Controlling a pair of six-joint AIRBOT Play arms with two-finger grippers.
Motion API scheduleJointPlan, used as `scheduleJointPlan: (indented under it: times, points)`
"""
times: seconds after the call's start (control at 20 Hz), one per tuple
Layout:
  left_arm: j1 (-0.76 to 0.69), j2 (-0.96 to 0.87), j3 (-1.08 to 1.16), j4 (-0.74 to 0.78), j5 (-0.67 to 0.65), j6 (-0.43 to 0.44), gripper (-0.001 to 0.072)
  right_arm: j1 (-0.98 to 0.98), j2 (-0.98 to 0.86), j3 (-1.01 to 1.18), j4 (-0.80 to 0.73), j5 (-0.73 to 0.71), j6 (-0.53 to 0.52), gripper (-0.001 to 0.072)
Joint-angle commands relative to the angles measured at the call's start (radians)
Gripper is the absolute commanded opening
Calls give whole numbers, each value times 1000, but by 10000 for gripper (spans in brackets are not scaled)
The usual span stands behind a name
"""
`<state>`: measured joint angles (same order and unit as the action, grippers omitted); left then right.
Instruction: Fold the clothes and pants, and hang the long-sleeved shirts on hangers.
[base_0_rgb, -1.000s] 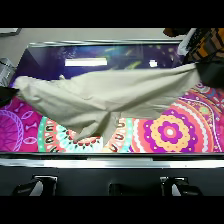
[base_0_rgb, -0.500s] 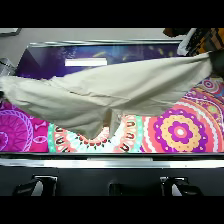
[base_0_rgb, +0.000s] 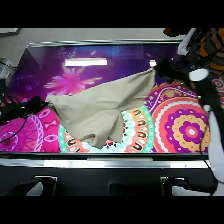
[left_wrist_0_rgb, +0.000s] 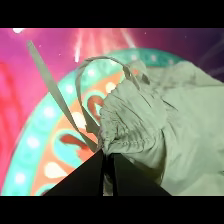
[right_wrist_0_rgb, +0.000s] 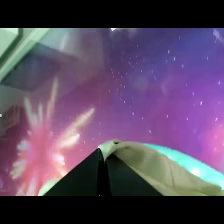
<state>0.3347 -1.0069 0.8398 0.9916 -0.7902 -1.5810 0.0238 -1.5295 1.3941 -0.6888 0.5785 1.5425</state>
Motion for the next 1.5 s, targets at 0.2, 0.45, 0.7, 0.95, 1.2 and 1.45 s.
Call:
scheduleJointPlan:
  times: [0.2, 0.45, 0.7, 0.95, 1.2, 1.45]
  points:
    - [-43, -233, -18, -16, 146, 6, 24, 89, -171, 8, 76, 63, -26, 255]
    - [-35, -231, -18, -16, 142, 11, 24, -204, -50, 10, -19, 685, -83, 428]
    - [-35, -231, -19, -16, 115, 11, 24, -297, 140, -274, -114, 830, -142, 541]
    - [-35, -231, -19, -16, 100, 11, 24, -108, 241, -696, 181, 618, -283, 556]
    - [-35, -232, -19, -16, 100, 11, 25, 165, 240, -746, 205, 352, -246, 557]
    - [-35, -233, -19, -4, 100, 11, 24, 225, 193, -746, 230, 276, -185, 555]
